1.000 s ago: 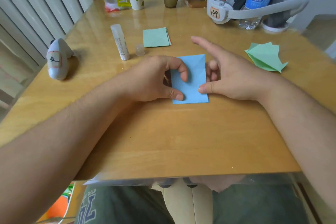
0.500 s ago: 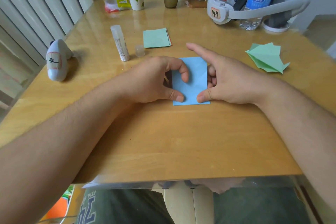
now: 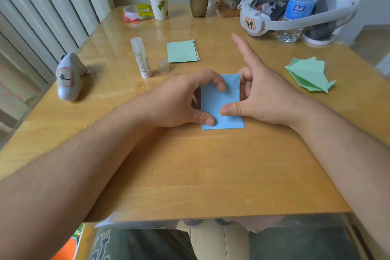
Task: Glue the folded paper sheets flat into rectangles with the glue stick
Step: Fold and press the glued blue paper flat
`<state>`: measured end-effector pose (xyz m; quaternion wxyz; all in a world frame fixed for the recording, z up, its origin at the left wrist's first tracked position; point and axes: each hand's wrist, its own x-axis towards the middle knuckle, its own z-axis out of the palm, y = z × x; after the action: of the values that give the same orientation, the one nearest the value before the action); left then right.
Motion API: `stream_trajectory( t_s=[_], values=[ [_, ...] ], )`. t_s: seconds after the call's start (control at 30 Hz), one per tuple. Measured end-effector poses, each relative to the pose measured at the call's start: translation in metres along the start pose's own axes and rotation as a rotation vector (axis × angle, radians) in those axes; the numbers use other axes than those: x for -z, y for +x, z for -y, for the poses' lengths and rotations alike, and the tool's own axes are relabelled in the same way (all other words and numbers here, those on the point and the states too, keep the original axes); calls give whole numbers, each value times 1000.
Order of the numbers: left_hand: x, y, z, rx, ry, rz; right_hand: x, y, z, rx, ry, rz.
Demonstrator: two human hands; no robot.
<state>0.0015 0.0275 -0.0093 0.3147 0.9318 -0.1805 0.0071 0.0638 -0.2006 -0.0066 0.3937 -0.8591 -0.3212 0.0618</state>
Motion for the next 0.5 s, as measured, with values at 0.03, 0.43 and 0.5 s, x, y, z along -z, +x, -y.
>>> stream_trajectory(
  t_s=[0.03, 0.43, 0.5],
  values=[
    [0, 0, -1, -7, 9, -5, -1, 0, 0, -8, -9, -28],
    [0, -3, -3, 55, 13, -12, -4, 1, -4, -183, -125, 88],
    [0, -2, -2, 76, 37, -14, -1, 3, -6, -179, -179, 116]
  ],
)
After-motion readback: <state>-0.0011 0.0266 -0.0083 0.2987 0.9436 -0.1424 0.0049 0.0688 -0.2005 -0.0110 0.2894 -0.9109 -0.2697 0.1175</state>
